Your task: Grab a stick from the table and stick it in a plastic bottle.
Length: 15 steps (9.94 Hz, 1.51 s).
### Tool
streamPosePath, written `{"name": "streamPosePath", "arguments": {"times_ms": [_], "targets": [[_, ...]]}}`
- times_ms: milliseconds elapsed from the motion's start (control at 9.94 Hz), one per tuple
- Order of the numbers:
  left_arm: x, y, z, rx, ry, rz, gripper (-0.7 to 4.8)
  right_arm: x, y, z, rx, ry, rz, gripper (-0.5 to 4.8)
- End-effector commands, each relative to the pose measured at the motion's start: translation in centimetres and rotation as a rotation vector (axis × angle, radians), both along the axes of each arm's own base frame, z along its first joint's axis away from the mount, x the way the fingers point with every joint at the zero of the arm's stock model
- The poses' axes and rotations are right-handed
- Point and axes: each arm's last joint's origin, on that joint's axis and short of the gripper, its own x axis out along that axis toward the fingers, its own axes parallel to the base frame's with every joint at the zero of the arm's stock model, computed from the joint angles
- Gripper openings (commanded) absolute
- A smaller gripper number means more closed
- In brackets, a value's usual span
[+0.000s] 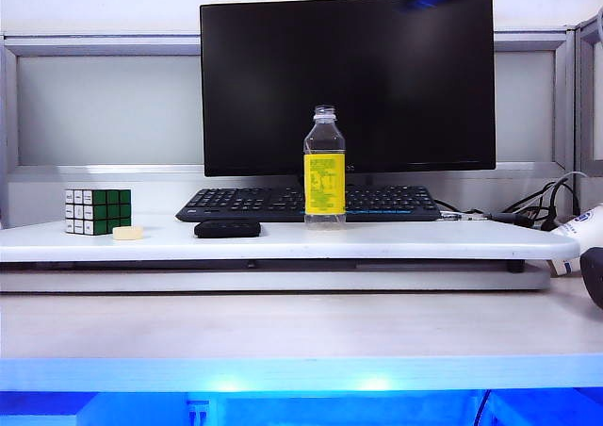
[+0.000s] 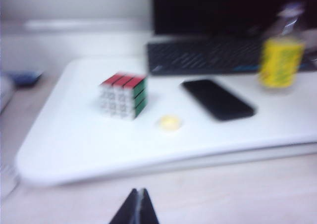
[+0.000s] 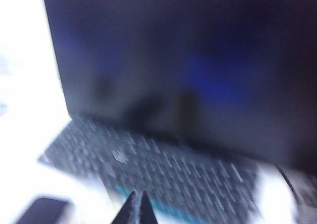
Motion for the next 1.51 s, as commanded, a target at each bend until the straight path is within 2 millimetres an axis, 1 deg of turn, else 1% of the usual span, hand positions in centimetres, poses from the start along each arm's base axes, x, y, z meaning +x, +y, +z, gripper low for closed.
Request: {"name": "streamPosePath", "arguments": {"times_ms": [101,201,302,402,503,704,805,1107,1207,1409,1509], "targets": [[0.0,0.1,-0.5,0.054,0.046,0.017,-0.06,-3.7,-3.3,-1.7,0.029,-0.004,-0.077,-0.06],[0.0,0.1,-0.7,0.078,0.064,0.019,-0.06,-5.0,-4.5,-2.8,0.023,0.014,-0.104,-0.06],[0.0,0.1,-0.8,0.086,0.073,0.019,-0.06,-5.8,-5.1,-3.3,0.023,0.024,-0.116,-0.06],[0.0,0.1,-0.9,0.088,0.085,0.023,-0.06,-7.8,-6.3,-5.0,0.018,0.045,-0.141,-0.06],[0.0,0.1,-1.0,0.089,0.09,0.023,-0.06,-9.5,-7.0,-6.2,0.029,0.062,-0.158,-0.06],[0.0,0.2,-1.0,0.104,0.089,0.033,-0.06,-11.8,-7.8,-7.8,0.042,0.069,-0.174,-0.06],[0.0,0.3,-1.1,0.106,0.097,0.049,-0.06,-13.2,-8.3,-8.8,0.042,0.07,-0.18,-0.06],[0.2,1.0,-2.2,0.092,0.136,0.118,-0.06,-16.0,-9.0,-10.8,0.085,0.071,-0.181,-0.06],[0.3,1.3,-2.4,0.07,0.141,0.091,-0.06,-17.4,-9.2,-12.0,0.091,0.071,-0.182,-0.06],[0.3,1.7,-2.5,0.061,0.143,0.108,-0.06,-19.0,-9.5,-13.6,0.079,0.113,-0.184,-0.06],[0.3,1.7,-2.5,0.06,0.143,0.11,-0.06,-19.3,-9.5,-14.0,0.079,0.113,-0.185,-0.06]]}}
